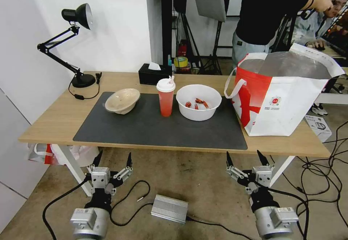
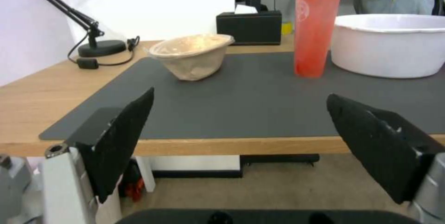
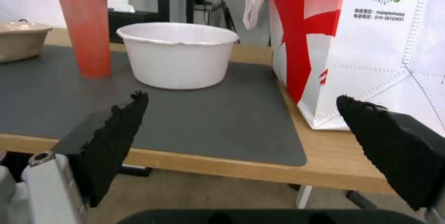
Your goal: Pick up the trash from the table and place it into the takeout bag.
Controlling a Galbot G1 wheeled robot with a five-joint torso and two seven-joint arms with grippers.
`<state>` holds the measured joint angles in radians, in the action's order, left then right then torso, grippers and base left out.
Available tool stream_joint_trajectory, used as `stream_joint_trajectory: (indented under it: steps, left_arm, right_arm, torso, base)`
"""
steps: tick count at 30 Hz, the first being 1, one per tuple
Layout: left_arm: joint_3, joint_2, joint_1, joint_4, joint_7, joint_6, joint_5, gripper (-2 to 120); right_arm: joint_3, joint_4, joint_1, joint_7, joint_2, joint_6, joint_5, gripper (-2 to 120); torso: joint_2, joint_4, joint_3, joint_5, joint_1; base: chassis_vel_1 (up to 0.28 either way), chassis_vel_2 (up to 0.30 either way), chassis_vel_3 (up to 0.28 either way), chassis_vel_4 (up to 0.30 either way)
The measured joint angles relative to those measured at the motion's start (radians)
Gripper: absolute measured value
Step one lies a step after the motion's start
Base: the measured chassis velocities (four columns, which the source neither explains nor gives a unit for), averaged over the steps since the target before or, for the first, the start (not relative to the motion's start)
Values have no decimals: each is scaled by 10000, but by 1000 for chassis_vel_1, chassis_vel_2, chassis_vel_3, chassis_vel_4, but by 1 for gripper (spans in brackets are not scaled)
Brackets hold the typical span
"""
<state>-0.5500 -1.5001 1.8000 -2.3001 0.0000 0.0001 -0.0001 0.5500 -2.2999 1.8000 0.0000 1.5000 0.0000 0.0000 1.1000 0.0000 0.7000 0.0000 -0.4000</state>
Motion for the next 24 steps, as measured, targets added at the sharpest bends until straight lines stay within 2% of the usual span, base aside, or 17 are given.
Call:
stream_joint_trajectory:
  steps: [15,18,20,22,24]
  left_arm:
    - [32,15,7,0,-81,0,0,100]
    - [186,101,54,1,-427,0,-27,100]
    - [404,218,118,5,-922,6,-71,100]
    - [787,424,237,15,-1815,31,-150,100]
    - [855,462,258,17,-1971,35,-163,100]
  right_arm:
    - [-6,0,0,2,-14,-10,1,100]
    - [-97,-16,-4,106,-177,-172,124,100]
    - [-330,-106,-38,361,-565,-581,433,100]
    - [-851,-313,-122,978,-1446,-1528,1150,100]
    - [-946,-352,-139,1090,-1600,-1696,1281,100]
  torso:
    - [0,-1,0,0,0]
    - [-1,-1,0,1,0]
    - [0,-1,0,0,1]
    - [0,0,0,1,0]
    - [0,0,0,0,0]
  base:
    - [0,0,0,0]
    - [0,0,0,0]
    - [0,0,0,0]
    - [0,0,0,0]
    - [0,0,0,0]
